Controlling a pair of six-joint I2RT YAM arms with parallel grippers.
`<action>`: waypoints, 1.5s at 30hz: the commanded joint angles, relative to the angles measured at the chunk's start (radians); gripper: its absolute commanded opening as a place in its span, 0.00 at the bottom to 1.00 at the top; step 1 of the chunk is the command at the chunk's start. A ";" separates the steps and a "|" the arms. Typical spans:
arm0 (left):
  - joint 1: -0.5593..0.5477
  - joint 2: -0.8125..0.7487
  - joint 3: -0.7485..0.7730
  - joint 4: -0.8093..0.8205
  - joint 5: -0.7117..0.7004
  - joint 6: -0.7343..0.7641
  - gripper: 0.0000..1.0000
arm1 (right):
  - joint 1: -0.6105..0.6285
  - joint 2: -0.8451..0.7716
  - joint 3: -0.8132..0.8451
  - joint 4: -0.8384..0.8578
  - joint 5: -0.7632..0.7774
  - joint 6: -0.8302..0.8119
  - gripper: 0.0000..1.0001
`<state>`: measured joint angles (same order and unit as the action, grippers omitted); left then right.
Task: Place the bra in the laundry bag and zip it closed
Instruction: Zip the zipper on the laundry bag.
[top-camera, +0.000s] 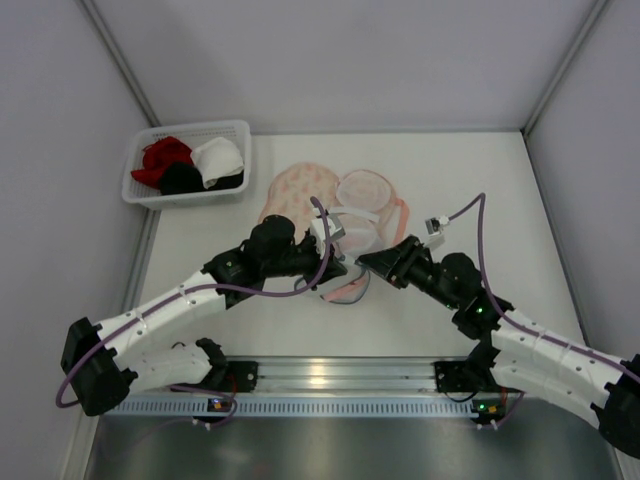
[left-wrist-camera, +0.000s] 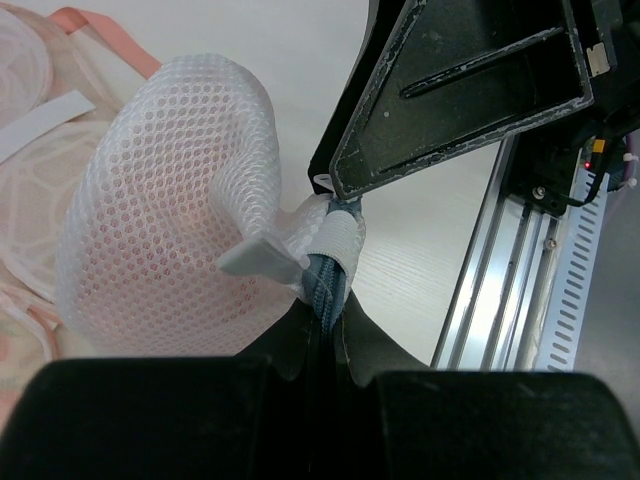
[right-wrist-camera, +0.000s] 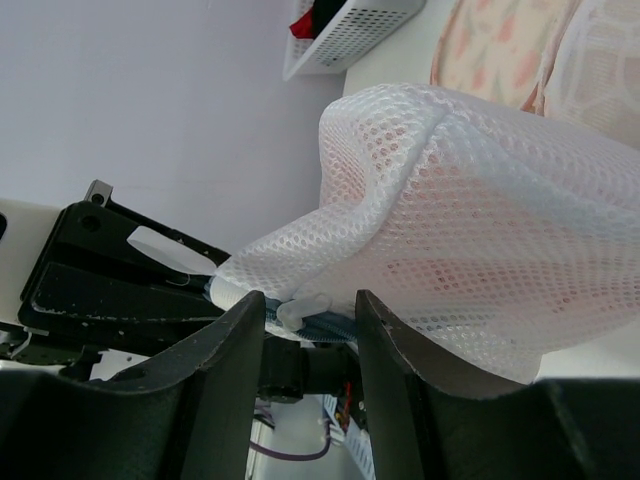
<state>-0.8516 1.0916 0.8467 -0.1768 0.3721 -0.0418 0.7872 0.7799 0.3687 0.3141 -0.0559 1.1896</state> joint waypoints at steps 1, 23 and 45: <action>-0.004 -0.006 -0.003 0.089 0.002 0.017 0.00 | -0.008 -0.002 0.050 0.034 -0.012 -0.008 0.43; -0.014 0.004 -0.009 0.088 -0.004 0.025 0.00 | -0.016 -0.039 0.041 0.068 0.021 0.004 0.28; -0.015 -0.018 0.002 0.092 -0.053 -0.042 0.00 | -0.016 -0.033 0.047 0.007 0.051 -0.139 0.00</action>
<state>-0.8639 1.0985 0.8463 -0.1726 0.3370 -0.0490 0.7818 0.7559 0.3687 0.3279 -0.0444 1.1278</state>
